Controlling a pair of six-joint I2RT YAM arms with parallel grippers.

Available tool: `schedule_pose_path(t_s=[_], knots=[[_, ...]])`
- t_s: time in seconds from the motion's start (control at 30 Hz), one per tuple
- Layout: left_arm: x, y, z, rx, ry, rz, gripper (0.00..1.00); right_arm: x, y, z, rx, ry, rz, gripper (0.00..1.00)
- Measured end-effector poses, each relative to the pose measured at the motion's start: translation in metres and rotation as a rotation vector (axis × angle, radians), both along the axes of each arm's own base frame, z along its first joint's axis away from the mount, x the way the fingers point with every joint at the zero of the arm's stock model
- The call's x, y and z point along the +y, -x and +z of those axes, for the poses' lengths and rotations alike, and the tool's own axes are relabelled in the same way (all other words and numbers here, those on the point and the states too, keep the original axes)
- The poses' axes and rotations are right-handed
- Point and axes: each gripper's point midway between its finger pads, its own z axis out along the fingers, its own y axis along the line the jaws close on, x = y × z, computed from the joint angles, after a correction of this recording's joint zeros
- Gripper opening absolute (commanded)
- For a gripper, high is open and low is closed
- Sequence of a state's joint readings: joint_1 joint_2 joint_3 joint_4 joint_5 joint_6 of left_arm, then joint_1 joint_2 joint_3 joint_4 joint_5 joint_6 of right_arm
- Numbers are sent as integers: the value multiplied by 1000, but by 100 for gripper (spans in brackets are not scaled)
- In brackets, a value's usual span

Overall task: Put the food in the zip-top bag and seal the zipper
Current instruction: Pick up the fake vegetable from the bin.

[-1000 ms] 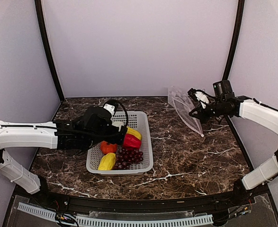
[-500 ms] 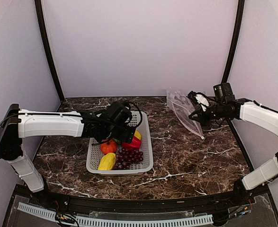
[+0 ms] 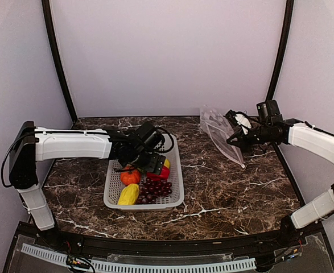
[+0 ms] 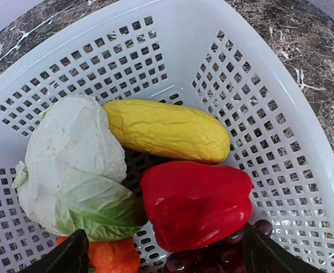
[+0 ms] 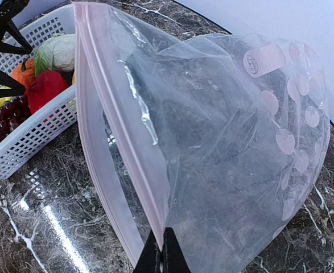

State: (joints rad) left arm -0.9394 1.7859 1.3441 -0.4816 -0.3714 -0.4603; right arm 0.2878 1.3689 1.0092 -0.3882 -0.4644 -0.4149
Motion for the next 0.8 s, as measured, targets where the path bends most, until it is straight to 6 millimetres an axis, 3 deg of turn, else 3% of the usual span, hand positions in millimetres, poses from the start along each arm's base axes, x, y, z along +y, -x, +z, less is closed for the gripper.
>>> schedule_pose_path(t_s=[0.37, 0.5, 0.8], knots=[[40, -36, 27, -49, -121, 53, 79, 1, 1, 0, 2, -5, 9, 0], [38, -48, 35, -78, -193, 17, 80, 1, 1, 0, 2, -5, 10, 0], [30, -62, -1, -25, -349, -32, 84, 1, 2, -1, 3, -5, 10, 0]])
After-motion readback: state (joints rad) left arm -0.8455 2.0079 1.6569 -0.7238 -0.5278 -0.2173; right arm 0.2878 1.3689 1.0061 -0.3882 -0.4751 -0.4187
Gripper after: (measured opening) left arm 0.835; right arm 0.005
